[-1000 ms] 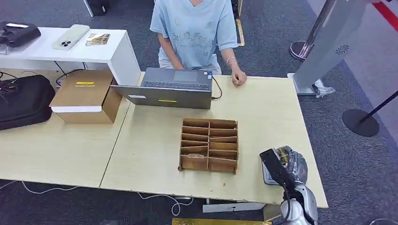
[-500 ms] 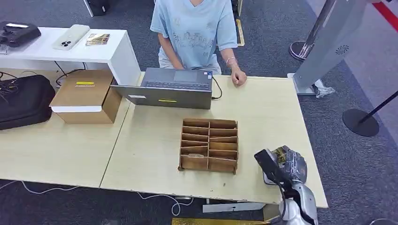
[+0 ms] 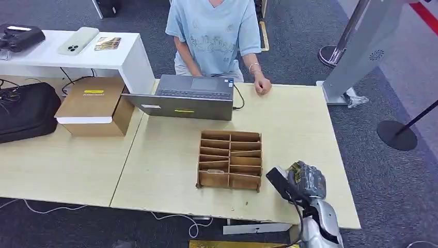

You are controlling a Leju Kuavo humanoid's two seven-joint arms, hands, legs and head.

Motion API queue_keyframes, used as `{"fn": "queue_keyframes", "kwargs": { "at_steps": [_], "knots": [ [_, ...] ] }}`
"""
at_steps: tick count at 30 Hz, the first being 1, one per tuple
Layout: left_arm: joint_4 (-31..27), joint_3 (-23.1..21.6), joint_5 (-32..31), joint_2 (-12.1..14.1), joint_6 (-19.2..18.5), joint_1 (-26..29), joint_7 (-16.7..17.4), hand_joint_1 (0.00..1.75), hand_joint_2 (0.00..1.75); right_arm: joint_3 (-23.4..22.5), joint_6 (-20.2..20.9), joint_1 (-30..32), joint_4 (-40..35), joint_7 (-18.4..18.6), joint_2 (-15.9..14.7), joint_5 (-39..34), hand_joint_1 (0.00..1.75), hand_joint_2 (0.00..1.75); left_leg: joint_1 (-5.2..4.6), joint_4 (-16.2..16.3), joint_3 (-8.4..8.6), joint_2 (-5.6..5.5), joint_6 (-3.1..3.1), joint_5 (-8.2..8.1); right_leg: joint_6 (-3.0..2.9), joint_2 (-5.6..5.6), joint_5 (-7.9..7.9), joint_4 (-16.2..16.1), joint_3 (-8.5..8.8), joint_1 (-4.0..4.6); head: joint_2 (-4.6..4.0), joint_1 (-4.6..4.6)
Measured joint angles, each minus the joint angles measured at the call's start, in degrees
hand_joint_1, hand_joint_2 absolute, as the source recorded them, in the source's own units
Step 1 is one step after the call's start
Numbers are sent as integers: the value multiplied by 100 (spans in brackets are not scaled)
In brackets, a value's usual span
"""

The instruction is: Pass the card to the sensor for recognition and then transmit it.

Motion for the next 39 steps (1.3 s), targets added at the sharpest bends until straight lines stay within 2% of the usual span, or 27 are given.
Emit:
{"fn": "queue_keyframes", "kwargs": {
  "at_steps": [14,19,23,26,29,34,39],
  "knots": [
    [0,-238,0,66,4,6,-72,0,0,79,66,-115,238,120,2,127,175,175,-1,1,2,-1,1,0,1,-1,0,-4,5,0,0,0],
    [0,-341,0,83,9,12,-129,0,0,76,-18,-114,229,-70,2,-202,175,175,-1,0,2,-1,1,1,1,-1,0,-3,6,0,0,2],
    [0,-500,0,109,15,16,-175,0,0,-22,152,-80,133,-657,52,-1275,175,175,-1,1,2,-1,1,0,1,-1,1,-2,5,-1,0,2],
    [2,-611,0,131,20,16,-229,0,0,-196,623,-49,9,-1168,157,-2649,175,175,-1,1,1,-2,0,0,0,-1,0,-2,3,-1,0,2],
    [0,-750,0,153,22,16,-271,0,0,-439,1046,-35,-151,-1475,258,-3813,175,175,-1,0,1,-1,0,0,0,-1,0,-2,2,-1,0,0],
    [2,-911,0,181,22,14,-348,0,0,-785,1246,-31,-302,-1635,356,-4765,175,175,-1,0,0,-1,0,0,0,-1,0,-2,2,-1,-2,0],
    [0,-1036,0,199,22,13,-358,0,0,-903,1018,-29,-435,-1729,385,-5014,175,175,-2,0,1,-1,0,0,1,-1,0,-3,2,-2,0,0]
  ]
}}
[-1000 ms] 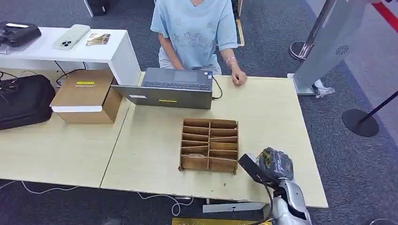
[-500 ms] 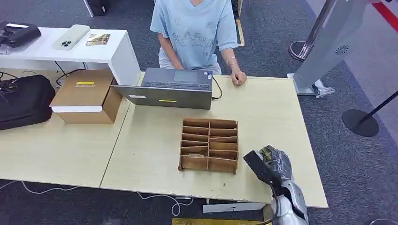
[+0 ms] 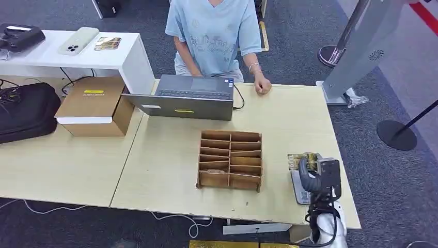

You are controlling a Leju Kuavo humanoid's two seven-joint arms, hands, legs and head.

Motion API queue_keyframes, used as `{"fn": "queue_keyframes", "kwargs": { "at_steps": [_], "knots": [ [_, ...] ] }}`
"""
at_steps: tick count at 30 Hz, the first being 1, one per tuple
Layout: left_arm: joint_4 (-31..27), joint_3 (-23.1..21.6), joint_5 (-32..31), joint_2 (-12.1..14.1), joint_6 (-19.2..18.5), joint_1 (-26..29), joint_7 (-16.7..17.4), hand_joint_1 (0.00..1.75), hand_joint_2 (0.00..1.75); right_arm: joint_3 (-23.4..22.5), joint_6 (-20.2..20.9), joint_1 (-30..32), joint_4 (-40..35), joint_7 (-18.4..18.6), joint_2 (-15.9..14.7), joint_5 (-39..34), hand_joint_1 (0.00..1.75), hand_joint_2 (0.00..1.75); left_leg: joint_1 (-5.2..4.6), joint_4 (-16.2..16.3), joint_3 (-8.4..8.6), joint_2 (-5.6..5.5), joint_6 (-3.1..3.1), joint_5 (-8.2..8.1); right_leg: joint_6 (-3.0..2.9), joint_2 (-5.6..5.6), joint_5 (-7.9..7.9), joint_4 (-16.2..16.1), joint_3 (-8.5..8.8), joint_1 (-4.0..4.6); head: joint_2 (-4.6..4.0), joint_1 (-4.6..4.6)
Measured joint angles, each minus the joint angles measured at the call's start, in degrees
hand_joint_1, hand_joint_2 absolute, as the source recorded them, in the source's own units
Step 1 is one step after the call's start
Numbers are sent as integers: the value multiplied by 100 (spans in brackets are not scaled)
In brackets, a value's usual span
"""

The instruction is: Pass the card to the sensor for recognition and then transmit it.

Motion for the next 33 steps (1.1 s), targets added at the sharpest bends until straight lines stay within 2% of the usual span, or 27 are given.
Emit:
{"fn": "queue_keyframes", "kwargs": {
  "at_steps": [5,10,18,25,29,33],
  "knots": [
    [2,-74,0,13,9,-1,-22,0,0,11,-435,-26,-122,-114,4,173,175,175,0,0,0,-1,0,0,0,-1,0,2,0,0,0,2],
    [2,-216,0,13,4,-17,-85,0,0,199,-651,-94,-293,-129,4,523,175,175,1,0,0,0,0,0,0,0,0,2,0,0,0,0],
    [2,-494,0,7,-28,-126,-138,0,0,738,-926,-535,-398,-138,-4,1129,175,175,0,0,1,2,0,4,-1,3,3,5,-1,0,0,0],
    [2,-785,0,-74,-173,-360,-258,0,0,1478,-1331,-1246,-455,53,-66,2278,175,175,0,1,2,2,-1,8,-4,4,7,6,-1,0,-2,0],
    [2,-889,0,-105,-203,-429,-308,0,0,1780,-1364,-1510,-433,62,-102,2443,175,175,0,1,-1,0,-1,8,-3,2,6,6,0,0,0,2],
    [2,-1007,0,-118,-245,-509,-411,0,0,2135,-1211,-2052,-145,52,-157,2680,175,175,0,2,0,15,-1,8,-5,16,10,6,-9,-1,0,2]
  ]
}}
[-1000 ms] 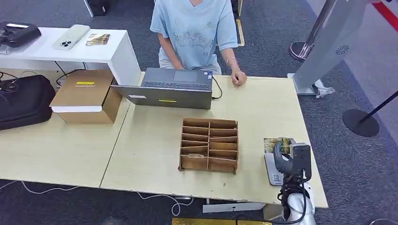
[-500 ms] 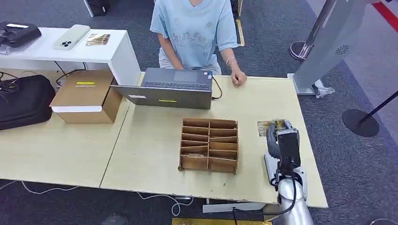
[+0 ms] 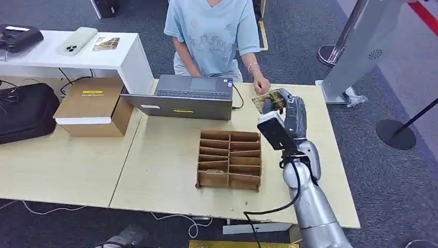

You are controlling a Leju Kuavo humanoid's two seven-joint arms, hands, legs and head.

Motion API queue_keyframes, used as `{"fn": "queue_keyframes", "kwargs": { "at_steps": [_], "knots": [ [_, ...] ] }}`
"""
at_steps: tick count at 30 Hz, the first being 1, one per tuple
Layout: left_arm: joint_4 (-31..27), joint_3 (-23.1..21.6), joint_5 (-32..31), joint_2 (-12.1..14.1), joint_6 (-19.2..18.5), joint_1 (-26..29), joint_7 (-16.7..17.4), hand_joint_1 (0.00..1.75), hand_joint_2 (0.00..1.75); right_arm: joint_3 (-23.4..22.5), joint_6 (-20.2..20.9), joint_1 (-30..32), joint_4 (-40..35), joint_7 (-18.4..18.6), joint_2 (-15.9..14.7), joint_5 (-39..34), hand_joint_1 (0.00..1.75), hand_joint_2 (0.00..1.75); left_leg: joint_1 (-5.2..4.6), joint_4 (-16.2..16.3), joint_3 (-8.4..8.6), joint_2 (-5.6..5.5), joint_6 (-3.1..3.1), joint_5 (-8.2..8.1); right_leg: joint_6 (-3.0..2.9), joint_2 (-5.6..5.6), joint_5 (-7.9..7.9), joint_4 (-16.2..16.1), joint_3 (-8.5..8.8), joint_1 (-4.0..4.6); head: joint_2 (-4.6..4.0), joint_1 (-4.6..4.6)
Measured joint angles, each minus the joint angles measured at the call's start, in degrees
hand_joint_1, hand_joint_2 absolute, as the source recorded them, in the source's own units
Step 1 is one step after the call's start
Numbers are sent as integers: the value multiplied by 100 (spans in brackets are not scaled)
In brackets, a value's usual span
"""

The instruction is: Pass the card to the sensor for recognition and then transmit it.

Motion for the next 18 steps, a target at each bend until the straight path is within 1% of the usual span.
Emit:
{"fn": "queue_keyframes", "kwargs": {
  "at_steps": [4,6,8,9,13,18],
  "knots": [
    [0,-37,0,-9,-2,-40,-6,0,0,184,7,-280,169,33,-26,66,175,175,0,0,-2,-12,0,1,0,-11,0,1,3,0,0,0],
    [0,-42,0,-9,0,-54,-28,0,0,304,7,-445,295,50,-65,352,175,175,0,0,-4,-6,0,1,0,-4,0,3,3,0,0,-2],
    [0,-46,0,-9,2,-86,-85,0,0,485,20,-721,486,156,-81,784,175,175,-1,0,-5,-3,0,1,-1,-2,2,5,1,0,0,0],
    [0,-48,0,-9,0,-102,-101,0,0,578,35,-900,624,241,-83,1024,175,175,-1,0,-4,-2,0,1,-3,-1,3,5,-1,0,0,-2],
    [0,-53,0,-9,-5,-159,-197,0,0,1105,0,-1736,1288,798,-74,2189,175,175,0,0,-4,-8,-4,9,-3,-6,3,5,0,-4,0,0],
    [0,-81,0,-9,-20,-209,-249,0,0,1504,374,-2640,2327,1275,61,2709,175,175,0,1,-4,-9,-5,10,-5,-6,4,9,-1,-4,0,0]
  ]
}}
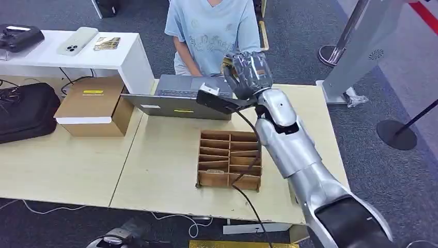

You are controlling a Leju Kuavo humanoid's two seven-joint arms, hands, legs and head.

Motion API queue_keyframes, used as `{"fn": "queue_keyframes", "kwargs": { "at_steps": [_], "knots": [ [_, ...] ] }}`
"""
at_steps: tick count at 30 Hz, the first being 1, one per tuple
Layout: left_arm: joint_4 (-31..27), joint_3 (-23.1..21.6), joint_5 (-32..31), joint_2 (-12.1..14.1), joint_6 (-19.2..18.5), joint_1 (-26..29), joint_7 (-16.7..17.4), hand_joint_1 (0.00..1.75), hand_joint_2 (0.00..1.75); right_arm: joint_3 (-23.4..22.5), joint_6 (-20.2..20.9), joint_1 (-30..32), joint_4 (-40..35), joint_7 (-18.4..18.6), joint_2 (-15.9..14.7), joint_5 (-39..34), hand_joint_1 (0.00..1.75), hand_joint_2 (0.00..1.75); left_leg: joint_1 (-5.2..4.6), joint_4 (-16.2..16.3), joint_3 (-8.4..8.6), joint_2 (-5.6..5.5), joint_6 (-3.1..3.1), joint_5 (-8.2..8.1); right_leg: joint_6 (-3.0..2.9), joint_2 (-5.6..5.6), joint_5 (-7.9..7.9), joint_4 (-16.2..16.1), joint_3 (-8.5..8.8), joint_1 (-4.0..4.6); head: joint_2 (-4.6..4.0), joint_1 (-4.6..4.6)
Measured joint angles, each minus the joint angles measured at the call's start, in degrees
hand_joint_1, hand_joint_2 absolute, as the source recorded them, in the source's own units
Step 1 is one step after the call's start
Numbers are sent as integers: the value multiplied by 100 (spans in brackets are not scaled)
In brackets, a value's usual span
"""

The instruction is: Pass the card to the sensor for recognition and then transmit it.

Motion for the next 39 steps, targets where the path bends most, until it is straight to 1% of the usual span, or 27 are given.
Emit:
{"fn": "queue_keyframes", "kwargs": {
  "at_steps": [3,6,10,13,17,22,24,35,39],
  "knots": [
    [0,-57,0,0,-39,-21,-59,0,0,161,309,-525,758,286,133,238,175,175,0,0,0,-1,0,0,0,0,0,0,0,0,0,-2],
    [0,-79,0,-2,-55,-26,-66,0,0,227,502,-885,1318,460,249,286,175,175,0,1,0,-1,0,0,0,0,0,-1,0,0,0,0],
    [0,-164,0,-2,-61,-29,-65,0,0,251,634,-1168,1816,634,352,292,175,175,0,1,-1,-1,0,0,0,0,0,-2,0,0,0,-2],
    [0,-221,0,-2,-59,-29,-70,0,0,251,754,-1281,2030,730,393,275,175,175,-1,1,-1,-1,0,0,0,0,0,-3,0,0,0,0],
    [2,-302,0,-2,-66,-38,-74,0,0,214,1105,-1455,2349,939,433,98,175,175,0,3,0,0,0,0,0,0,0,-4,0,-1,0,-2],
    [4,-356,0,-4,-98,-43,-74,0,0,78,1455,-1561,2578,1208,430,67,175,175,0,4,1,1,0,0,1,2,1,-4,-1,-1,0,0],
    [4,-376,0,-9,-103,-45,-74,0,0,54,1514,-1596,2646,1256,424,94,175,175,0,5,1,1,0,0,1,2,1,-4,-2,-1,0,2],
    [4,-387,0,-20,-103,-44,-74,0,0,33,1528,-1620,2709,1283,419,94,175,175,0,5,1,1,0,0,1,2,1,-4,-2,-1,0,2],
    [4,-562,0,-28,-100,-46,-188,0,0,-83,1512,-1637,2823,1226,402,153,175,175,0,5,1,1,0,0,1,2,1,-3,-2,-1,0,2]
  ]
}}
